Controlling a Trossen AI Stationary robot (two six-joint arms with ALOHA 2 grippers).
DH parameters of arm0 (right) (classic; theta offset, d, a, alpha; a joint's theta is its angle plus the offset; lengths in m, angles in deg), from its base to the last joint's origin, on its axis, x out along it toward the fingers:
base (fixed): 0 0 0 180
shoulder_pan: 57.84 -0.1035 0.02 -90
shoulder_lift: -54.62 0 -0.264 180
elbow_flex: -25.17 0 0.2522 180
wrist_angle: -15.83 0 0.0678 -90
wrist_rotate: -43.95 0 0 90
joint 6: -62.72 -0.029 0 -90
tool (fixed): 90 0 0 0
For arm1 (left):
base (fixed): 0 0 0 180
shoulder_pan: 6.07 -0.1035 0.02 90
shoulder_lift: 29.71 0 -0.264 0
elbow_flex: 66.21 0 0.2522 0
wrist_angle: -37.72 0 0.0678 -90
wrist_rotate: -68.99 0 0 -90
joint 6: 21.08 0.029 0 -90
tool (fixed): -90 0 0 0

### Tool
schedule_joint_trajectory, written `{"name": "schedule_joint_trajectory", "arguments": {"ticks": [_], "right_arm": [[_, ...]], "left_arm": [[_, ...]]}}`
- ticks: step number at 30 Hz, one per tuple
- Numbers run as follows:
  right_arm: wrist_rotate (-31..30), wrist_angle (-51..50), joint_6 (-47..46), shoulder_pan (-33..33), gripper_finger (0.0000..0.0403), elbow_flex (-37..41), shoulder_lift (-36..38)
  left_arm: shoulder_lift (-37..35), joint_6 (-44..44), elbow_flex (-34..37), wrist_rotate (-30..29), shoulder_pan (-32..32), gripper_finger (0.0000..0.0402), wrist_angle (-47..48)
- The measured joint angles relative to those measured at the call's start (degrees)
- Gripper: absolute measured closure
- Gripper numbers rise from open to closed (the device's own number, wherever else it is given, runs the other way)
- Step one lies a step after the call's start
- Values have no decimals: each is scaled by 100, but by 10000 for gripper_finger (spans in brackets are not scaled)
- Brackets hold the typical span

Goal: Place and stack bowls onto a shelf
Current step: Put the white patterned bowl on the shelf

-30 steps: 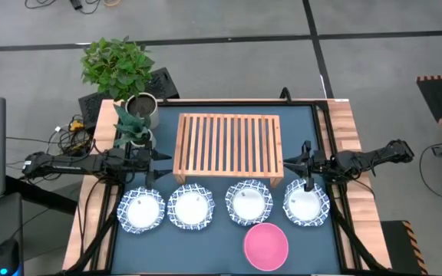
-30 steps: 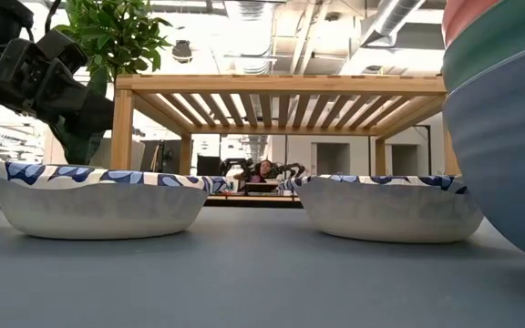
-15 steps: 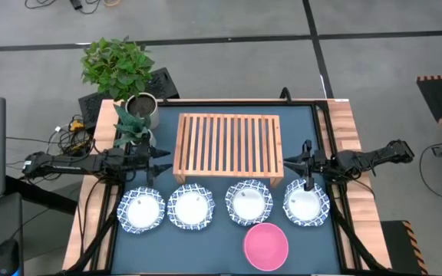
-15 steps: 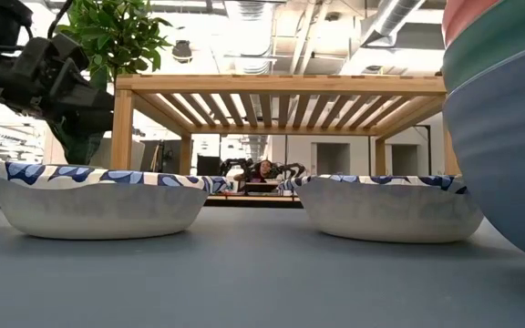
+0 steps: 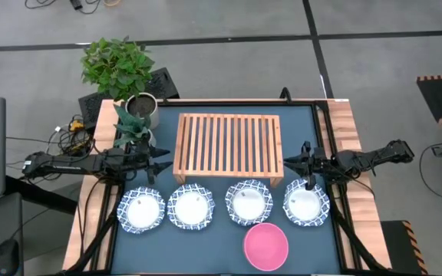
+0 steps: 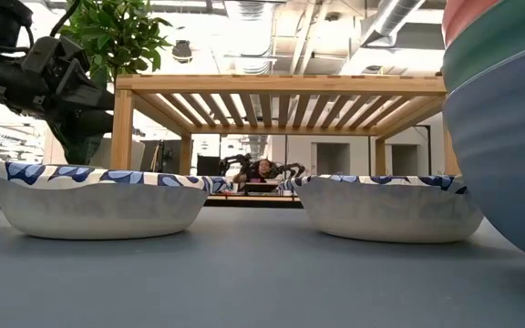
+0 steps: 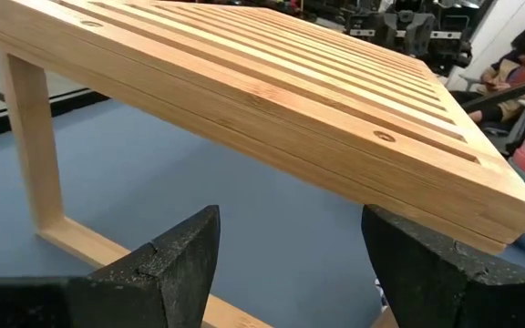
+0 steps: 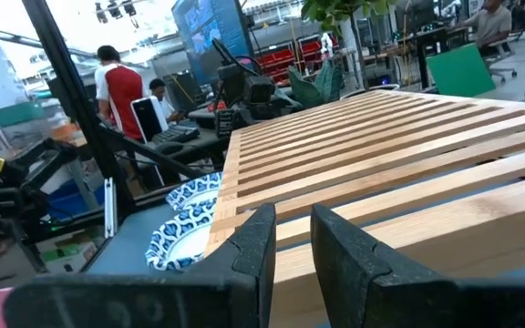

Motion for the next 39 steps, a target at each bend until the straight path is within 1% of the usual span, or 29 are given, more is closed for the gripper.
{"name": "schedule_joint_trajectory", "arguments": {"ticks": [4,9,13,15,18,21,25,29,34,37,39], "right_arm": [[0,4,-6,0,305,1,1],[0,66,-30,0,305,1,0],[0,411,-369,0,305,-40,2],[-1,268,-406,0,305,-223,-7],[-2,14,-400,0,305,-683,11],[-97,-920,-423,0,305,-1201,-76],[-311,-1962,-789,0,305,-1910,-538],[-255,-3376,-1429,-10,305,-2602,-1353],[50,-5791,-2668,-11,305,-3412,-2557],[199,-6723,-3188,-11,305,-3637,-3200],[438,-7134,-3324,-11,305,-3662,-3551]], "left_arm": [[0,-9,0,-109,0,148,-84],[-2,-439,0,-120,0,148,-233],[-2,-772,-32,-97,0,148,-400],[5,-796,-105,0,0,148,-369],[-4,-738,-226,8,2,148,-683],[-2,-605,-332,-10,0,148,-920],[0,-453,-549,-2,0,148,-1013],[0,-322,-665,-4,0,148,-1008],[-2,-195,-719,-56,0,148,-1012],[0,-195,-719,-64,0,148,-992],[0,-195,-719,-81,0,148,-983]]}}
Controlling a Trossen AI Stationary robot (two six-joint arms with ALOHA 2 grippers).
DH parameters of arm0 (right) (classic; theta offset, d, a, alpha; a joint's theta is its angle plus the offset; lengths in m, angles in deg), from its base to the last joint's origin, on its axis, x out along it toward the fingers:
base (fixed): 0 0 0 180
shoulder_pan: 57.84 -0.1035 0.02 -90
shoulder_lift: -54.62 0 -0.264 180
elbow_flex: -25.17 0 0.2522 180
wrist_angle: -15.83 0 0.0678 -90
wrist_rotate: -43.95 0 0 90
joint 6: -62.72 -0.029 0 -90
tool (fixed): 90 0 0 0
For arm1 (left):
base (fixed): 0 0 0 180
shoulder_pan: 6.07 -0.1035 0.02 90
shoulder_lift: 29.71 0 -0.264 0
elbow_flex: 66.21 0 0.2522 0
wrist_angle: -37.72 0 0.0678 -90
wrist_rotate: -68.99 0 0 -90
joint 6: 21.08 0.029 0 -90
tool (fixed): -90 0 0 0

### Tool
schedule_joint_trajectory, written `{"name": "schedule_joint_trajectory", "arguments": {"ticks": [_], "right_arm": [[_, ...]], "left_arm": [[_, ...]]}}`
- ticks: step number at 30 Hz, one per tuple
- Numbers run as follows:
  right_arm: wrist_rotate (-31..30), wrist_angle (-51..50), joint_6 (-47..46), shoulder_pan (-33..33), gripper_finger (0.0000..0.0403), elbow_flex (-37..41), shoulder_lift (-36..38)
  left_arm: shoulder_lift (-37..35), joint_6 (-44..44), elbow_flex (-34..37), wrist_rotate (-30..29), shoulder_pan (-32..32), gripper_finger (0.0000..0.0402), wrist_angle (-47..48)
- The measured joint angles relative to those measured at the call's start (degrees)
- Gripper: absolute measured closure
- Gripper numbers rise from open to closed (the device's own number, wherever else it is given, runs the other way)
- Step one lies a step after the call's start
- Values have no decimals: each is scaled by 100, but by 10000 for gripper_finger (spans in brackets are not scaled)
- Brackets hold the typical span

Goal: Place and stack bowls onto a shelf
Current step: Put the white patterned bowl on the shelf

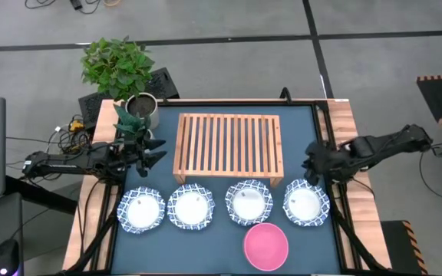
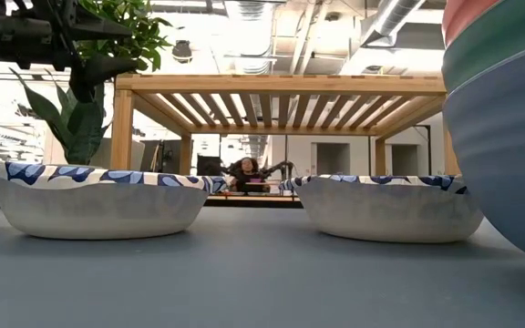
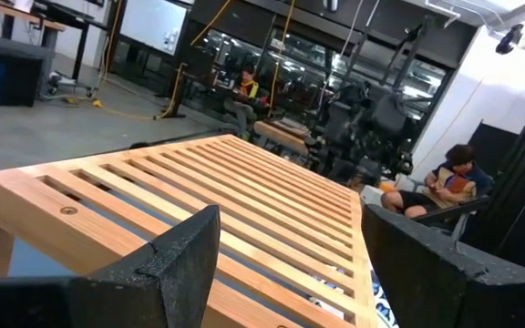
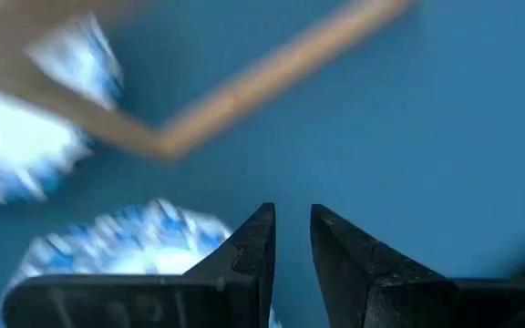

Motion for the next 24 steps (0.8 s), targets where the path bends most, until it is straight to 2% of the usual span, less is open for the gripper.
{"name": "schedule_joint_trajectory", "arguments": {"ticks": [3,6,15,24], "right_arm": [[441,-158,6,0,299,0,-442],[721,-155,59,0,274,0,-815],[860,105,310,22,144,-2,-1445],[1207,157,330,22,133,-2,-1972]], "left_arm": [[0,14,0,-2,0,148,19],[0,26,-2,-2,0,148,57],[0,22,-4,-15,0,148,287],[0,18,-4,-22,0,148,406]]}}
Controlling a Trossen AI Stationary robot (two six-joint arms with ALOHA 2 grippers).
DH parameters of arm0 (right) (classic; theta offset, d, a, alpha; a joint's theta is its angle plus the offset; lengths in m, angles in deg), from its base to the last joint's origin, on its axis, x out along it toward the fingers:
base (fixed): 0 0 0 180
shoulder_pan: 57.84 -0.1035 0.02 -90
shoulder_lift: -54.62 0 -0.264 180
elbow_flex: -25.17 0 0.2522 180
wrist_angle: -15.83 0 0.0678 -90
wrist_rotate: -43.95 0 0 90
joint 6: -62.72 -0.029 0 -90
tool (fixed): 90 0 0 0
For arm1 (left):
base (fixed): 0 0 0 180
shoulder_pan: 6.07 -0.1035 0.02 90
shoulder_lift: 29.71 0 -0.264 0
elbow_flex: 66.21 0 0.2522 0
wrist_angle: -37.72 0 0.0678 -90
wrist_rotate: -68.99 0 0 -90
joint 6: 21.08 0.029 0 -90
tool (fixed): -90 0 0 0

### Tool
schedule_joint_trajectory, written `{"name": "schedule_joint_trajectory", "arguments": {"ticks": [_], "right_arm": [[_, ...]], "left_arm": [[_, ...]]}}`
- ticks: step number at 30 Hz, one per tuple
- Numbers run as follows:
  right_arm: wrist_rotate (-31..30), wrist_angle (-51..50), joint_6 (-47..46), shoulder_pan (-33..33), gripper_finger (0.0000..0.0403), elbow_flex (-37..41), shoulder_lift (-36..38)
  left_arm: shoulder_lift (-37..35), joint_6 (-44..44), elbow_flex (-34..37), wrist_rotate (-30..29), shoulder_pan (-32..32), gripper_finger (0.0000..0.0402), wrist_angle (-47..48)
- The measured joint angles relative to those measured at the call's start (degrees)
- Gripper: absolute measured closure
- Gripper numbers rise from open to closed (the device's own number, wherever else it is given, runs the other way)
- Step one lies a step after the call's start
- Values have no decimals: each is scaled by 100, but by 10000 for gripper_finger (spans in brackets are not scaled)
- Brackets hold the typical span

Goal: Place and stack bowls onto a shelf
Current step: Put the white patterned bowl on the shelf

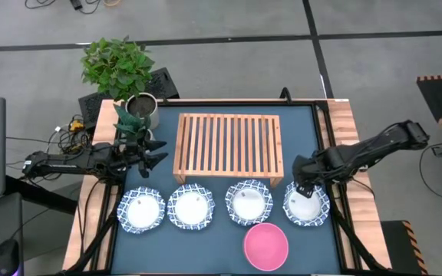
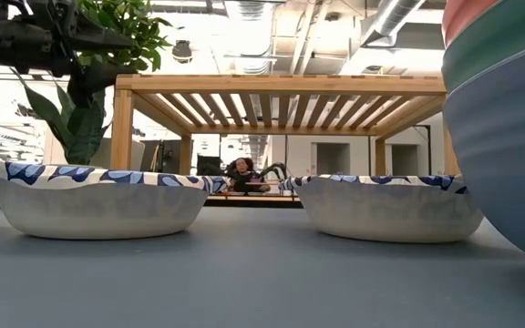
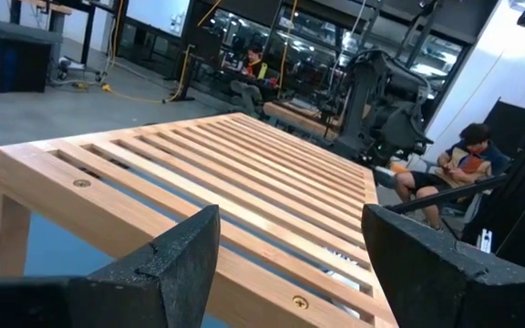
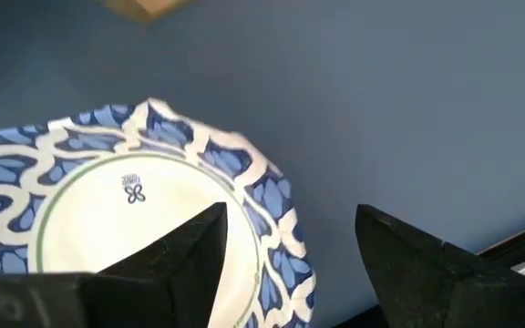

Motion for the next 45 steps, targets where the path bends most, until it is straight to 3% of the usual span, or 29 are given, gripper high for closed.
{"name": "schedule_joint_trajectory", "arguments": {"ticks": [12,15,18,25,28,45], "right_arm": [[323,500,-135,28,135,437,-594],[341,511,-199,26,150,442,-717],[341,517,-199,26,191,442,-813],[355,505,-189,26,341,440,-1008],[357,439,-263,26,382,435,-1073],[472,-38,-264,26,381,72,-471]], "left_arm": [[0,84,0,-7,0,148,41],[0,162,0,-22,0,148,39],[0,183,0,-87,0,148,40],[0,230,-4,-106,0,148,40],[0,233,-4,-115,0,148,42],[0,192,-4,-398,0,148,149]]}}
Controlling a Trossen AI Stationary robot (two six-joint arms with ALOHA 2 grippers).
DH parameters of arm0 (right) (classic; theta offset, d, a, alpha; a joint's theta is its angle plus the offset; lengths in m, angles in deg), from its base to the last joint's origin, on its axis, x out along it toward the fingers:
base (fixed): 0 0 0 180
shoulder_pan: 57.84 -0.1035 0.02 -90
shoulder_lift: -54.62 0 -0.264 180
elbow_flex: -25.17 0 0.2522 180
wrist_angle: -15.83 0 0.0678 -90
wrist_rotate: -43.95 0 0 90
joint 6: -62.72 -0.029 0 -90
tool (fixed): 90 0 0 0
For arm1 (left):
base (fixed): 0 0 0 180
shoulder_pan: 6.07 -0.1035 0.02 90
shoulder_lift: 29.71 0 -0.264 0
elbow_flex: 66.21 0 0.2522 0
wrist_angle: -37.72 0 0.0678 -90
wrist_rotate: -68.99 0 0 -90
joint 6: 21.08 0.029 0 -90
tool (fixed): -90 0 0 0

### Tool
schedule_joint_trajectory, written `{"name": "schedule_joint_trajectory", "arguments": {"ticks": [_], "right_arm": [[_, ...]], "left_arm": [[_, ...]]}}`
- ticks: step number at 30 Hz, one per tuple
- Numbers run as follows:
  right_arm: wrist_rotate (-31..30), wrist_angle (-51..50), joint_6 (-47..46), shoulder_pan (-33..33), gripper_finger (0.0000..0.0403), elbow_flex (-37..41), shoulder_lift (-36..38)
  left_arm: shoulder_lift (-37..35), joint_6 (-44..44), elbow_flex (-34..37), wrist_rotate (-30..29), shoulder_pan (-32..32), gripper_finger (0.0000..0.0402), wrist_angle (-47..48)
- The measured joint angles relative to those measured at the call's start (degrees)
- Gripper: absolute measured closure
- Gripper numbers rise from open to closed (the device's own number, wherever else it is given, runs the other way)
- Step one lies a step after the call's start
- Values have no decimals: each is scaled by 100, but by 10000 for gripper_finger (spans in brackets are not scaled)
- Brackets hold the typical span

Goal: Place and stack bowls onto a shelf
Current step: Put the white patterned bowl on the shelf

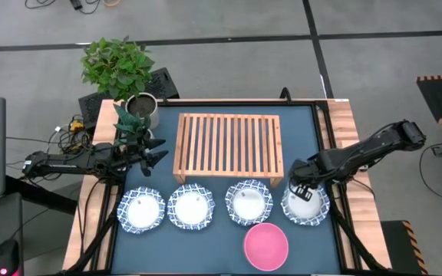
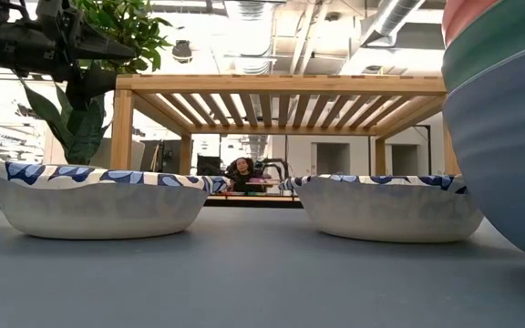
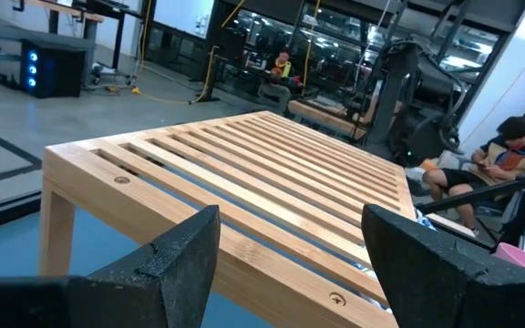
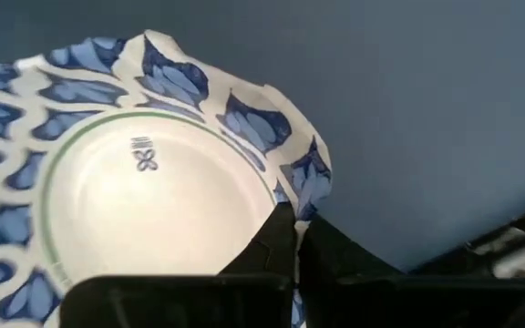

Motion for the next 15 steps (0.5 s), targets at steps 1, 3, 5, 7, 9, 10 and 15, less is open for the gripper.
{"name": "schedule_joint_trajectory", "arguments": {"ticks": [1,3,5,7,9,10,15], "right_arm": [[-1,-114,-18,0,381,-73,49],[-4,-350,-38,0,381,-226,136],[-2,-609,-40,0,381,-387,210],[-7,-886,-42,0,381,-560,281],[-7,-1144,-43,0,381,-738,354],[-7,-1260,-44,0,381,-840,391],[-7,-1806,-57,0,378,-1425,571]], "left_arm": [[0,0,0,0,0,148,0],[0,0,0,-2,0,148,0],[0,15,0,-4,0,148,0],[0,22,0,-6,0,148,0],[0,24,0,-7,0,148,2],[0,24,0,-5,0,148,4],[0,22,0,-4,0,148,44]]}}
